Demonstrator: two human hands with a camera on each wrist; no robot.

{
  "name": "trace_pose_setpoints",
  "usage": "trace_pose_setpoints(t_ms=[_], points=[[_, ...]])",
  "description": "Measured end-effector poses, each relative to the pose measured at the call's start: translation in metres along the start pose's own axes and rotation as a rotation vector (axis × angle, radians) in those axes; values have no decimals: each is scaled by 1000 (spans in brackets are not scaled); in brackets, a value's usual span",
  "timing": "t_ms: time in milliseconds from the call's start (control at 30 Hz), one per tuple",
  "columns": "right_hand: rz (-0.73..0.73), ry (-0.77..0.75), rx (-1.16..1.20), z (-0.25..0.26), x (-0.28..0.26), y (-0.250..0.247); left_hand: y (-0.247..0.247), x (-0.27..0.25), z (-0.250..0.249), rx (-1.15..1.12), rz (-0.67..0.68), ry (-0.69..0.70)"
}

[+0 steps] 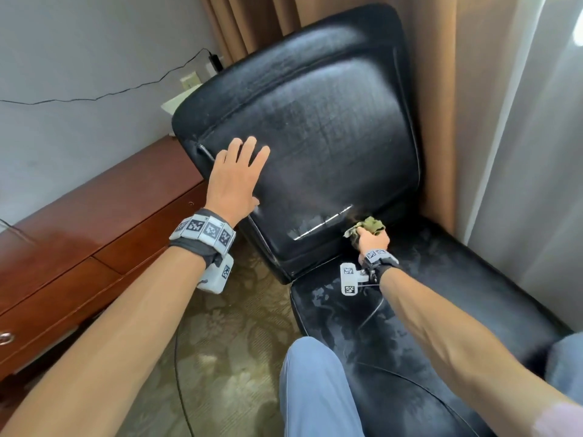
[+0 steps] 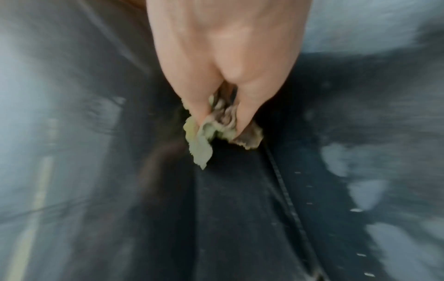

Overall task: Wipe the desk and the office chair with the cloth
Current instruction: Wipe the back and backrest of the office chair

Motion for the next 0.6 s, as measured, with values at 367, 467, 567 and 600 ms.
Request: trace_pose_setpoints(t_ms=[367, 467, 567, 600], points=[[79, 68, 249, 38, 6, -29, 0, 0, 4, 3, -2, 0], [-45, -17, 272, 88, 17, -47, 2, 1, 4, 3, -6, 3], [-94, -18, 221, 90, 16, -43, 3, 1, 4, -2, -22, 2], [-111, -29, 175, 84, 13, -38, 4, 0, 4, -3, -26, 1]])
Point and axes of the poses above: each hand's wrist, its own x-axis towards the middle knuckle, its own y-axis out of the palm, z = x × y, the point moved 9 cm from there along x, towards the middle knuckle, and after that the axes turned 15 degrees about y, right-handed, at the moved point
